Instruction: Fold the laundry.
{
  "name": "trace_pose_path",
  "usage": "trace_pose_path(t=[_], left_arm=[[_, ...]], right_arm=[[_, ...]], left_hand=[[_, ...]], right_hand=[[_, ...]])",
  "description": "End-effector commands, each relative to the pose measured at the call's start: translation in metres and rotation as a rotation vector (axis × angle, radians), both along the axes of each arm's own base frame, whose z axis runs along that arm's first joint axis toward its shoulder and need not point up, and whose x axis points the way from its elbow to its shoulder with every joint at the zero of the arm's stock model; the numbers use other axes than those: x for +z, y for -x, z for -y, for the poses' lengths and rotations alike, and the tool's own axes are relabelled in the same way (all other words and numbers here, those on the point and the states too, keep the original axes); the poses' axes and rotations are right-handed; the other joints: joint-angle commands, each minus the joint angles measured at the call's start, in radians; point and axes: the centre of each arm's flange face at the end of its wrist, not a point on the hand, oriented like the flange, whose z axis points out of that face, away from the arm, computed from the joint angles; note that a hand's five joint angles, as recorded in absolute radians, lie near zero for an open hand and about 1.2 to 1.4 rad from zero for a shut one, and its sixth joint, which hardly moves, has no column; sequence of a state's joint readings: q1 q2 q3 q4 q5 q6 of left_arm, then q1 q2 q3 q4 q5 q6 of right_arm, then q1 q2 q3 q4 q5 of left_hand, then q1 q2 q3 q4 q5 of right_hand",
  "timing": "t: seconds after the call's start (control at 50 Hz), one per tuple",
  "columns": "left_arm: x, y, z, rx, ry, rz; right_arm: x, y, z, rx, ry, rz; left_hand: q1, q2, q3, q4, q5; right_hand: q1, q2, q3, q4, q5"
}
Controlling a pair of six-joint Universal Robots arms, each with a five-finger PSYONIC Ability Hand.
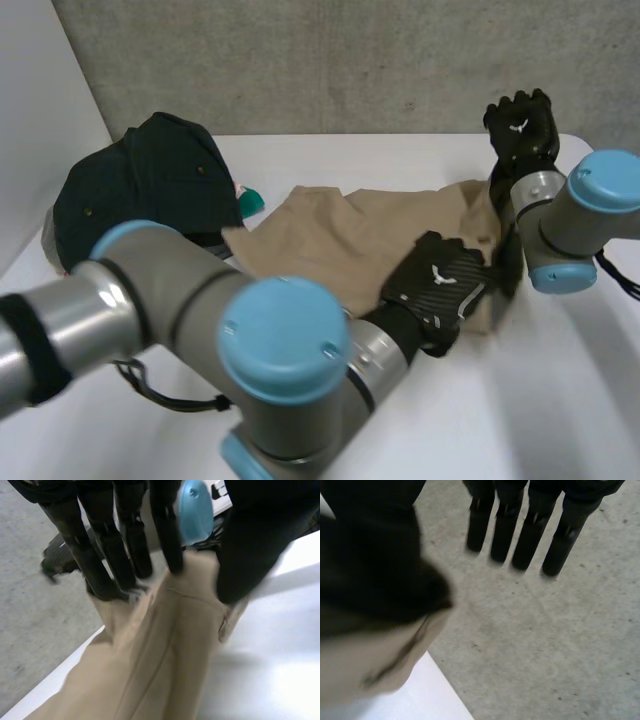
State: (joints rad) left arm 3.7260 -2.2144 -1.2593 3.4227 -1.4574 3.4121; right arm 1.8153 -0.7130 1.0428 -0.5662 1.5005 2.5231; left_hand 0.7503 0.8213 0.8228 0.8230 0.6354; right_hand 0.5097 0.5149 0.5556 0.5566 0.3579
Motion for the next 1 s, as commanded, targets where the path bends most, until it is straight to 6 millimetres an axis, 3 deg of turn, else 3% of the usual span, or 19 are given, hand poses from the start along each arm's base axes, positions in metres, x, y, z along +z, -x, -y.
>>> trace_pose_path(t=[0.02,0.08,0.1,0.14,0.16,0.22,0.28,0.34,0.46,0.52,0.62,0.7,0.84,1.0], left_arm=[[-0.004,0.01,-0.003,-0.01,0.028,-0.005],[0.004,0.007,-0.002,-0.002,0.032,-0.01],[0.017,-0.001,0.008,0.028,0.044,-0.025],[0.025,-0.013,0.024,0.074,0.051,-0.03],[0.035,-0.028,0.042,0.123,0.065,-0.034],[0.048,-0.052,0.066,0.197,0.093,-0.033],[0.053,-0.072,0.085,0.238,0.12,-0.006],[0.043,-0.088,0.103,0.238,0.112,0.059],[-0.01,-0.141,0.16,0.304,0.033,0.289],[-0.029,-0.149,0.164,0.274,0.022,0.374],[-0.061,-0.157,0.171,0.243,0.034,0.492],[-0.066,-0.16,0.18,0.259,0.032,0.492],[-0.066,-0.155,0.188,0.271,0.086,0.458],[-0.07,-0.149,0.194,0.281,0.152,0.431]], right_arm=[[0.004,0.017,-0.011,-0.054,-0.116,-0.005],[0.025,0.041,-0.02,-0.119,-0.194,-0.019],[0.029,0.044,-0.025,-0.122,-0.222,-0.027],[0.04,0.049,-0.036,-0.127,-0.269,-0.036],[0.05,0.053,-0.049,-0.129,-0.319,-0.049],[0.056,0.057,-0.07,-0.131,-0.414,-0.068],[0.046,0.061,-0.098,-0.129,-0.576,-0.086],[0.035,0.063,-0.123,-0.133,-0.71,-0.045],[0.037,0.061,-0.176,-0.111,-0.799,0.106],[0.035,0.051,-0.203,-0.032,-0.783,0.114],[0.008,0.029,-0.242,0.079,-0.823,0.071],[-0.01,0.022,-0.254,0.103,-0.818,0.052],[-0.042,0.019,-0.254,0.051,-0.789,0.014],[-0.06,0.016,-0.246,0.033,-0.743,-0.007]], left_hand=[[-0.54,-0.611,-0.612,-0.612,-0.599],[-0.537,-0.608,-0.609,-0.61,-0.596],[-0.537,-0.608,-0.609,-0.61,-0.596],[-0.537,-0.608,-0.609,-0.61,-0.596],[-0.534,-0.605,-0.606,-0.607,-0.594],[-0.528,-0.599,-0.6,-0.601,-0.588],[-0.531,-0.602,-0.603,-0.604,-0.591],[-0.528,-0.599,-0.6,-0.601,-0.588],[-0.493,-0.564,-0.565,-0.566,-0.552],[-0.472,-0.543,-0.545,-0.545,-0.532],[-0.463,-0.534,-0.536,-0.536,-0.523],[-0.39,-0.461,-0.463,-0.463,-0.45],[-0.241,-0.312,-0.313,-0.313,-0.3],[0.091,0.02,0.019,0.018,0.031]], right_hand=[[-0.335,-0.34,-0.381,-0.382,-0.358],[-0.335,-0.34,-0.381,-0.382,-0.358],[-0.335,-0.34,-0.381,-0.382,-0.358],[-0.335,-0.34,-0.381,-0.382,-0.358],[-0.335,-0.34,-0.381,-0.382,-0.358],[-0.335,-0.34,-0.381,-0.382,-0.358],[-0.335,-0.34,-0.381,-0.382,-0.358],[-0.335,-0.34,-0.381,-0.382,-0.358],[-0.334,-0.339,-0.38,-0.381,-0.357],[-0.246,-0.251,-0.292,-0.293,-0.269],[-0.158,-0.163,-0.204,-0.205,-0.181],[-0.12,-0.125,-0.166,-0.166,-0.142],[-0.055,-0.06,-0.101,-0.102,-0.078],[0.42,0.414,0.374,0.373,0.397]])
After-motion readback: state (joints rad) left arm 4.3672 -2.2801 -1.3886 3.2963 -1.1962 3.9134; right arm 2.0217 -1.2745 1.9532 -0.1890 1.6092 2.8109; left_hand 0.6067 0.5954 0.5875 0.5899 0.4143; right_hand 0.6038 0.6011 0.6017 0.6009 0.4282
